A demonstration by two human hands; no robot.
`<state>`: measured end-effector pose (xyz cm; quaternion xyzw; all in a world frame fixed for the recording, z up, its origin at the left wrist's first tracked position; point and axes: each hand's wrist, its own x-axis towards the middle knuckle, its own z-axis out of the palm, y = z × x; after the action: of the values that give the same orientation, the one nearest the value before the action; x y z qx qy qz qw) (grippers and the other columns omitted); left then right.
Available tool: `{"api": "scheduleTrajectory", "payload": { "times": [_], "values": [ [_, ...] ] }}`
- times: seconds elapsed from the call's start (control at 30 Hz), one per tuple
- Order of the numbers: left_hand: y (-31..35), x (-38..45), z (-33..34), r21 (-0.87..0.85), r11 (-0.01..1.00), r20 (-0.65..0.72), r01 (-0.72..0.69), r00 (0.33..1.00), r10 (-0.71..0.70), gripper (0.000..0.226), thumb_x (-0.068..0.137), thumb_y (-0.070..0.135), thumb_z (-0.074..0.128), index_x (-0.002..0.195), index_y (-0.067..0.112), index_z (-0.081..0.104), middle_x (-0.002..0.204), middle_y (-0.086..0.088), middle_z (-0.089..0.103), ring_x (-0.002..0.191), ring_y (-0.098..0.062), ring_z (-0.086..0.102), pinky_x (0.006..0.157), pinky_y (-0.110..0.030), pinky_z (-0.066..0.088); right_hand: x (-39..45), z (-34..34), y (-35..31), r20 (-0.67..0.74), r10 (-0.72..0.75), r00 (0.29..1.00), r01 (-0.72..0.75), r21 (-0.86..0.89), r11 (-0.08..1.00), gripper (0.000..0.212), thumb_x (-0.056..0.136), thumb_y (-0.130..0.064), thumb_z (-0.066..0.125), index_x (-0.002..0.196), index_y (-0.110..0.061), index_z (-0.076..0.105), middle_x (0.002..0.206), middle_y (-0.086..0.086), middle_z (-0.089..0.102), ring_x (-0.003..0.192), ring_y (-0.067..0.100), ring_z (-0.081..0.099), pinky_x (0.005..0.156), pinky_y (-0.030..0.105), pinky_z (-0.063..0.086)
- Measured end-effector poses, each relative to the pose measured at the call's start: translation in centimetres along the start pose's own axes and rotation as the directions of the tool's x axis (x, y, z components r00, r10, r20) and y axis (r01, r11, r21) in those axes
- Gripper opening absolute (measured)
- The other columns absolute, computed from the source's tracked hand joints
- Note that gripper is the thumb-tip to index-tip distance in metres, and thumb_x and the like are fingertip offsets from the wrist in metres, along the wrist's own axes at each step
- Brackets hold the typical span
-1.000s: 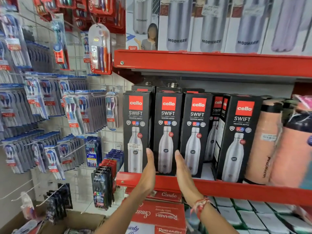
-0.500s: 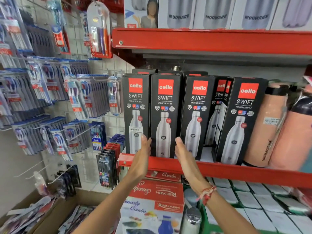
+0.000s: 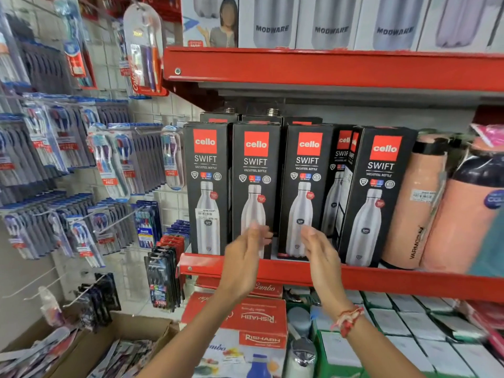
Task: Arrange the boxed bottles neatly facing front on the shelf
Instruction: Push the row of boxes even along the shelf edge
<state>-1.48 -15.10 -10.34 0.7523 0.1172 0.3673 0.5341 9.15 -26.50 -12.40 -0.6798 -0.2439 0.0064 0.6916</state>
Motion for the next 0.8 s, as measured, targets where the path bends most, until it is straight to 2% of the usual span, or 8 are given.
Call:
{"api": "scheduleTrajectory", "payload": {
  "times": [0.1, 0.17, 0.23, 0.37, 0.53, 0.63, 0.73, 0.8],
  "values": [
    [0.5, 0.0, 3.0, -0.055, 0.982, 0.26, 0.182, 0.952, -0.162, 0.089, 0.08, 0.079, 0.015, 0.149, 0.025, 0.027, 0.157, 0.008, 0.029, 0.143, -0.006, 0.028, 0.121, -0.036, 0.018, 0.2, -1.6, -0.4, -0.063, 0.034, 0.997, -0.037, -0.041, 0.998, 0.044, 0.098, -0.047, 0.036, 0.135, -0.027, 0.05, 0.145, -0.004, 0.05, 0.135, 0.014, 0.043, 0.115, 0.036, 0.029],
    [1.3, -0.2, 4.6, -0.087, 0.965, 0.309, 0.248, 0.927, -0.211, 0.084, 0.081, 0.074, 0.007, 0.151, 0.028, 0.004, 0.16, 0.012, 0.005, 0.147, -0.005, 0.006, 0.12, -0.032, 0.003, 0.4, -2.2, -0.8, 0.0, 0.106, 0.994, -0.105, -0.048, 0.993, 0.055, 0.099, -0.049, 0.032, 0.148, -0.025, 0.035, 0.155, -0.007, 0.033, 0.143, 0.011, 0.028, 0.118, 0.031, 0.018],
    [1.8, 0.0, 5.6, -0.127, 0.95, 0.313, 0.287, 0.92, -0.236, 0.075, 0.085, 0.066, -0.001, 0.149, 0.028, -0.005, 0.16, 0.011, -0.002, 0.147, -0.007, 0.0, 0.117, -0.031, 0.001, 0.7, -2.5, -1.1, 0.101, 0.19, 0.976, -0.188, -0.032, 0.982, 0.065, 0.095, -0.059, 0.028, 0.152, -0.028, 0.022, 0.16, -0.01, 0.018, 0.147, 0.009, 0.015, 0.119, 0.032, 0.009],
    [1.7, 0.9, 6.3, -0.142, 0.925, 0.281, 0.353, 0.91, -0.304, 0.081, 0.083, 0.068, -0.002, 0.151, 0.025, 0.001, 0.161, 0.006, 0.004, 0.148, -0.01, 0.003, 0.118, -0.033, 0.004, 1.9, -2.5, -1.5, 0.186, 0.29, 0.939, -0.282, -0.067, 0.957, 0.083, 0.084, -0.074, 0.023, 0.153, -0.03, 0.012, 0.163, -0.008, 0.009, 0.149, 0.013, 0.01, 0.12, 0.039, 0.007],
    [0.7, 1.2, 5.9, -0.095, 0.929, 0.256, 0.358, 0.91, -0.325, 0.105, 0.064, 0.082, 0.004, 0.151, 0.023, 0.014, 0.161, 0.0, 0.013, 0.148, -0.016, 0.011, 0.119, -0.037, 0.007, 1.3, -2.1, -1.5, 0.187, 0.271, 0.944, -0.242, -0.163, 0.957, 0.095, 0.073, -0.087, 0.021, 0.153, -0.036, 0.012, 0.162, -0.009, 0.016, 0.148, 0.017, 0.016, 0.121, 0.045, 0.009],
    [-0.3, 0.1, 5.2, -0.076, 0.937, 0.271, 0.341, 0.911, -0.31, 0.113, 0.06, 0.093, 0.003, 0.151, 0.027, 0.013, 0.161, 0.004, 0.012, 0.149, -0.016, 0.012, 0.121, -0.041, 0.006, 0.2, -2.7, -1.4, 0.217, 0.267, 0.939, -0.232, -0.173, 0.957, 0.085, 0.081, -0.08, 0.02, 0.153, -0.036, 0.01, 0.161, -0.009, 0.017, 0.148, 0.017, 0.018, 0.119, 0.043, 0.011],
    [-0.9, -0.1, 4.8, -0.056, 0.933, 0.208, 0.356, 0.918, -0.338, 0.098, 0.075, 0.085, 0.01, 0.152, 0.024, 0.012, 0.162, 0.001, 0.014, 0.149, -0.02, 0.013, 0.121, -0.043, 0.008, -0.6, -3.3, -1.3, 0.246, 0.264, 0.933, -0.221, -0.189, 0.957, 0.081, 0.083, -0.077, 0.02, 0.153, -0.037, 0.011, 0.161, -0.01, 0.017, 0.148, 0.016, 0.017, 0.119, 0.041, 0.011],
    [-1.0, -0.1, 4.4, -0.024, 0.948, 0.245, 0.317, 0.921, -0.302, 0.11, 0.061, 0.094, 0.004, 0.151, 0.031, 0.013, 0.161, 0.004, 0.014, 0.149, -0.018, 0.013, 0.122, -0.048, 0.005, -0.4, -3.4, -1.3, 0.248, 0.241, 0.938, -0.197, -0.189, 0.962, 0.08, 0.083, -0.078, 0.02, 0.152, -0.037, 0.014, 0.161, -0.011, 0.016, 0.148, 0.013, 0.016, 0.121, 0.041, 0.01]
  ]
}}
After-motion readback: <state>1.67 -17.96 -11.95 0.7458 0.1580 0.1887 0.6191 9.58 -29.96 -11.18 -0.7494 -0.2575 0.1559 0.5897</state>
